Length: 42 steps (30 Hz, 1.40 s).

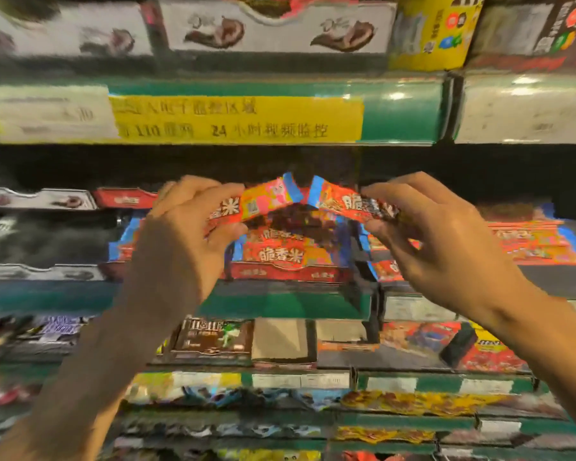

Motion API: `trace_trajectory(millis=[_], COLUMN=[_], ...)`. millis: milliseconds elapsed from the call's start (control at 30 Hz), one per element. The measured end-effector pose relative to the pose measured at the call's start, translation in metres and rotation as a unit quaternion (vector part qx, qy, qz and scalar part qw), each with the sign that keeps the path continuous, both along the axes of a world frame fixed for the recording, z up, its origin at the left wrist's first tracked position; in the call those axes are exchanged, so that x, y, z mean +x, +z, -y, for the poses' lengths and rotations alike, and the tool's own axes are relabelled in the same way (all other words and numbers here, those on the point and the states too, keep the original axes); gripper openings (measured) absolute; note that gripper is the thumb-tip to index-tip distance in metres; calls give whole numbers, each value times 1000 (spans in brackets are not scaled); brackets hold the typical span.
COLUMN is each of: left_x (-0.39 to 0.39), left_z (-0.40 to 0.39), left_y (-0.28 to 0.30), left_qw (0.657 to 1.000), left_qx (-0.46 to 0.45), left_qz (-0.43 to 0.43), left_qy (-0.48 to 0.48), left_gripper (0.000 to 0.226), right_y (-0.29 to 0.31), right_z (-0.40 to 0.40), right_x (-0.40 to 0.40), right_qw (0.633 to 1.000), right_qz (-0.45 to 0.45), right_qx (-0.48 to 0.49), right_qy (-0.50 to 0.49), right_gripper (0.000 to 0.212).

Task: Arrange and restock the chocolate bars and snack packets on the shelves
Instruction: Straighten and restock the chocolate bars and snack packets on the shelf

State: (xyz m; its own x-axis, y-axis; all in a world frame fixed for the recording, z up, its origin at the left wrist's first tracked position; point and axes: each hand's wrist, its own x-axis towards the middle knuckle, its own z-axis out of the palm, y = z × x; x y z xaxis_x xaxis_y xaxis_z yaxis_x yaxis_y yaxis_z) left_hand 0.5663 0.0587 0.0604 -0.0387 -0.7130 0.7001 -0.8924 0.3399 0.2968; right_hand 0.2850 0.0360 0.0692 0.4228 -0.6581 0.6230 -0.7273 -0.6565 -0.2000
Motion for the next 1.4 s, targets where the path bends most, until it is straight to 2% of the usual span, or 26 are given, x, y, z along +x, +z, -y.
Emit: trace_trajectory(millis=[167,333,500,700,800,1000,1067,1167,1400], left_x=[46,70,86,100,102,99,97,96,92], left_z=[10,28,39,53,57,52,42,29,23], left_y=[13,25,34,27,25,17,9,-6,0], left_qw=[999,987,977,968,970,986,992,991,964], left_qx=[-7,107,178,231,231,154,106,52,150], left_qz=[19,0,-5,-10,-34,-26,-2,88,187], left_qy=[31,120,115,97,74,64,65,86,116], left_gripper=[36,45,36,46,56,31,33,42,71], right_y=[7,18,24,18,17,6,-4,-14,-7], right_z=[11,26,42,55,55,33,23,12,10], right_x=[56,95,113,119,123,124,125,126,133], right_qw=[1000,996,992,993,992,987,982,974,965], right_qz=[-2,-46,-79,-44,-33,-57,-71,-112,-151], right_qx=[-16,-40,1,42,53,-18,-27,-40,-2], right_qy=[-12,-65,-103,-105,-112,-152,-172,-193,-213], right_gripper=[33,35,41,26,25,31,38,44,58])
